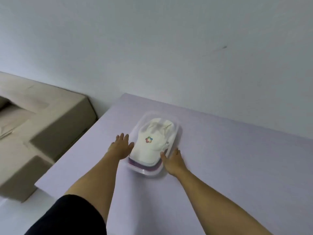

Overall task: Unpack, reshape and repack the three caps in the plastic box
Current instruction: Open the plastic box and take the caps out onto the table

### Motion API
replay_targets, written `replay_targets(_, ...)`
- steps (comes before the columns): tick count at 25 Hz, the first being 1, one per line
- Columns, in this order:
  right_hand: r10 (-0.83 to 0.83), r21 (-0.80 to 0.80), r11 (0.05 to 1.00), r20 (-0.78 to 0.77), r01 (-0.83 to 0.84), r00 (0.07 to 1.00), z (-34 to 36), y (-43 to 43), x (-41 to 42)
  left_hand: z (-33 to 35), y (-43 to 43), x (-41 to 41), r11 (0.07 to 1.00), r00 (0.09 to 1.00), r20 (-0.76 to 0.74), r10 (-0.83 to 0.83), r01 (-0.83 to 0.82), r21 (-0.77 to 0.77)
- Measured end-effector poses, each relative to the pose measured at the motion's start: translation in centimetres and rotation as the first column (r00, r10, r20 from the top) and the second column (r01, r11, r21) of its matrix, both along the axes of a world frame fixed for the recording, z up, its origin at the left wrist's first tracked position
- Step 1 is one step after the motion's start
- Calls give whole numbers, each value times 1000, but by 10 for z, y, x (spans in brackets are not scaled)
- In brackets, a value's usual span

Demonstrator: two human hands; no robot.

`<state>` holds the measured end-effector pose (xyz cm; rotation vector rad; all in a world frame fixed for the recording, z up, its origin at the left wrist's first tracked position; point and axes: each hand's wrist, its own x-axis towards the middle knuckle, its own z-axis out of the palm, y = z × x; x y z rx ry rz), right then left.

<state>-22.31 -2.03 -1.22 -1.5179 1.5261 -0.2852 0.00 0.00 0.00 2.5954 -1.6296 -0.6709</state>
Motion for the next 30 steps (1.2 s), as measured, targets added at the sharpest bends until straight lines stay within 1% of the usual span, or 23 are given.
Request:
replay_targets(2,-74,98,993,77,66,994,-12,-1,15,-8,2,4,994,986,-122,110,-107,25)
replay_targets(4,-153,206,971,153,119,976,-23,3,25,-23,7,2,986,960,-224,169,-167,27)
replay_targets(6,-181,257,958,187,130,966,-30,1,33,-33,4,-3,969,931,-279,235,-246,-3)
replay_targets(10,-183,174,973,195,150,964,-35,-7,30,-36,-4,-11,921,895,-298,331,-375,-104)
replay_targets(14,-139,88,988,186,125,973,-19,-21,6,-24,-15,-34,881,895,-206,396,-434,-188)
replay_targets(16,-136,54,990,180,128,974,-14,-31,-24,-18,-23,-61,881,907,-219,359,-407,-241)
replay_targets(18,-155,33,988,192,151,969,-8,-39,-64,-14,-27,-92,882,914,-281,292,-371,-290)
replay_targets(21,-237,46,972,202,232,950,-5,-32,-133,-20,-25,-140,916,918,-371,139,-262,-305)
replay_targets(23,-286,73,958,189,277,939,-7,-13,-178,-31,-15,-175,937,909,-413,51,-187,-295)
replay_targets(26,-351,113,935,162,337,922,-22,21,-227,-44,9,-219,949,886,-464,6,-151,-275)
replay_targets(30,-389,185,917,208,354,898,-34,45,-256,-48,31,-249,953,907,-421,-1,-127,-276)
